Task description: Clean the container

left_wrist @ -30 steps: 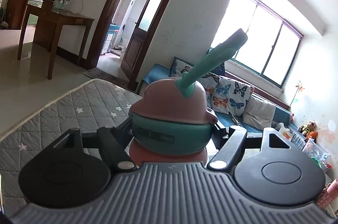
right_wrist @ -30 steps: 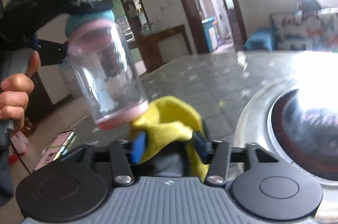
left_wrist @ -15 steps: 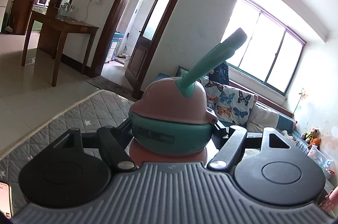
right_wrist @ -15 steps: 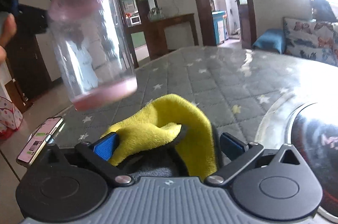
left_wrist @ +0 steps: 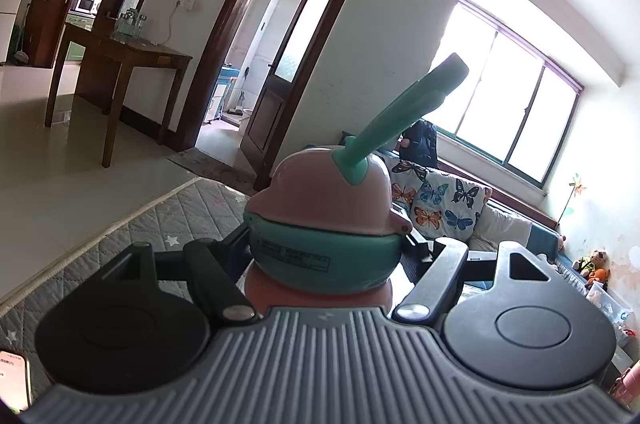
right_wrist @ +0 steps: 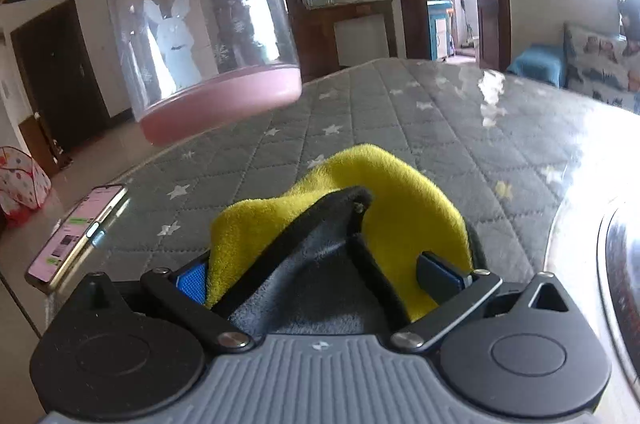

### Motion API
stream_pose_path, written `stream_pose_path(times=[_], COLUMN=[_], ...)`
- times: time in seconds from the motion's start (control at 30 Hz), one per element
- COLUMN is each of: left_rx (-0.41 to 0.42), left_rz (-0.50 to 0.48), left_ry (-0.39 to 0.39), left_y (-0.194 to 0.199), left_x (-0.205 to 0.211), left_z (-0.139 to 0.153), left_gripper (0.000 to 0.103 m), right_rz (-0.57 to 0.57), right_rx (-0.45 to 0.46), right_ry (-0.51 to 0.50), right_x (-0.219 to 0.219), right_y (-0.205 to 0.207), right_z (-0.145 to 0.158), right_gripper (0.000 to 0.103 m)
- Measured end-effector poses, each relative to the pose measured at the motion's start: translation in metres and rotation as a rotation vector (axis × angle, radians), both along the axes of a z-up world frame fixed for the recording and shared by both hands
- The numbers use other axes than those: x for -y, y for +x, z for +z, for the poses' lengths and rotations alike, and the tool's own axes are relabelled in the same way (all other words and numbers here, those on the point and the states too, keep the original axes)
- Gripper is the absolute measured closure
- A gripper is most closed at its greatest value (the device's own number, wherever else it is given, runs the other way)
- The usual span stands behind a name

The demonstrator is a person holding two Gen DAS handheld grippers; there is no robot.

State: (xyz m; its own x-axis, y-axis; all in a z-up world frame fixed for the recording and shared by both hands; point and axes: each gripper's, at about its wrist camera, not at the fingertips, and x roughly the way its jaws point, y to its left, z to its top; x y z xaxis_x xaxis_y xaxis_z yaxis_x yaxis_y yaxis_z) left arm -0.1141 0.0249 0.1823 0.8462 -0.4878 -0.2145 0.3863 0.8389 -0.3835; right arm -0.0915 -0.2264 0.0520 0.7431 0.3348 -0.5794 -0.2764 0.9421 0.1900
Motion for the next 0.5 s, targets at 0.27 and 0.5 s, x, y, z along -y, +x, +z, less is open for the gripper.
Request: stream_pose_path(times=[0.27,0.5], left_rx=[0.021,0.014], left_rz=[-0.003,-0.003], left_ry=[0.002,-0.002], left_y=[-0.005,-0.004], left_x=[-0.002,-0.003], left_z=[0.007,0.008], left_gripper=[0.030,0.030], right_rz=[-0.052,-0.046], right_rx=[0.012,-0.030], right_ry=[-0.070,-0.048], right_x=[0.003,0.008], right_y=[0.007,0.014], right_z=[0.000,-0.004], right_gripper=[0.000,0.001])
